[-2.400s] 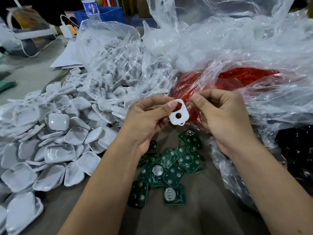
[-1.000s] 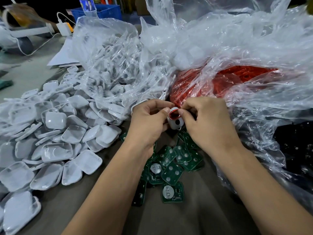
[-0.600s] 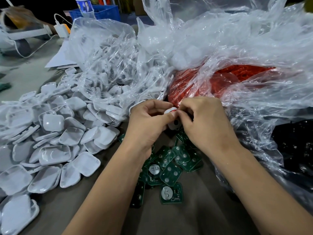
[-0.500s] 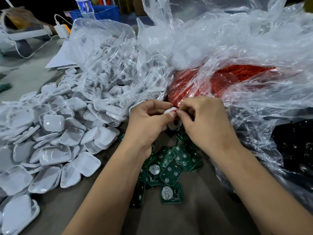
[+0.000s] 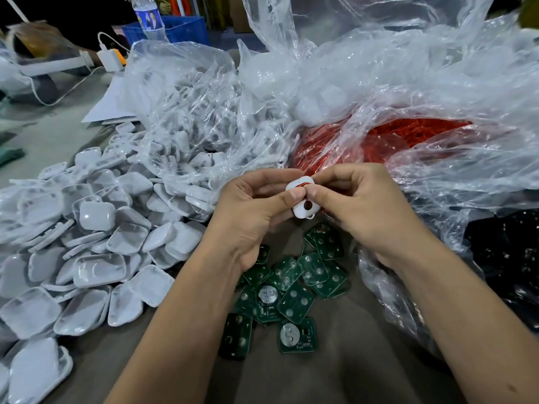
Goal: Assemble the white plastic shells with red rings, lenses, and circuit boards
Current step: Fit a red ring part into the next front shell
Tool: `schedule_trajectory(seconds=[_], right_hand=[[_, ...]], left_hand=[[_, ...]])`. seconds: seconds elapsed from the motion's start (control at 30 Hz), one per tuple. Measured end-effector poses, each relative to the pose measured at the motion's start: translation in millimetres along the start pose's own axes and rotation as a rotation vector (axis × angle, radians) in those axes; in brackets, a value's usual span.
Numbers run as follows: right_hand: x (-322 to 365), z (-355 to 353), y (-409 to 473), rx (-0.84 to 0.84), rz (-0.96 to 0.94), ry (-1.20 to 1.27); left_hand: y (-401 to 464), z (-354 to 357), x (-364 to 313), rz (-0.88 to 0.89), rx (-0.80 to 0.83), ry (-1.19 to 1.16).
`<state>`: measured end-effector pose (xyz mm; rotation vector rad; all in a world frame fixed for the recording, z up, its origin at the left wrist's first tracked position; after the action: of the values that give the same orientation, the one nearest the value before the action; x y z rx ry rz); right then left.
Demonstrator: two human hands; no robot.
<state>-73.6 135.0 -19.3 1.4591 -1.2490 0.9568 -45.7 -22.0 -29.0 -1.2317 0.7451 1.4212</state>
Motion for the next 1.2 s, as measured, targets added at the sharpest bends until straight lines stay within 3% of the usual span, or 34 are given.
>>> schedule_trajectory(seconds=[0.2, 0.67, 1.2], right_hand=[[-5.9, -2.8, 0.9, -0.051, 0.096, 0.199], [-6.9, 2.8, -4.9, 0.116, 0.304, 0.342], [-8.6, 4.7, -4.9, 0.175, 0.295, 0.322]], left_hand=[[2.4, -7.8, 5.7, -0.067, -0.109, 0.013], [-1.4, 0.6, 4.1, -0.165, 0.033, -0.015], [-3.7, 6.0, 7.9, -0.201, 0.063, -0.047]])
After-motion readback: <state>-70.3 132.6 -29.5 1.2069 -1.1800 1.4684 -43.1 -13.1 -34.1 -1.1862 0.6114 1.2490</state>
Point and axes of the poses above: each hand's wrist, its own y-axis towards the middle knuckle, its own z-axis out of the palm, x = y × z, the point moved 7 cm from there along y, towards the middle knuckle, and after that the axes turned 12 degrees about -x, right-handed, at the moved point
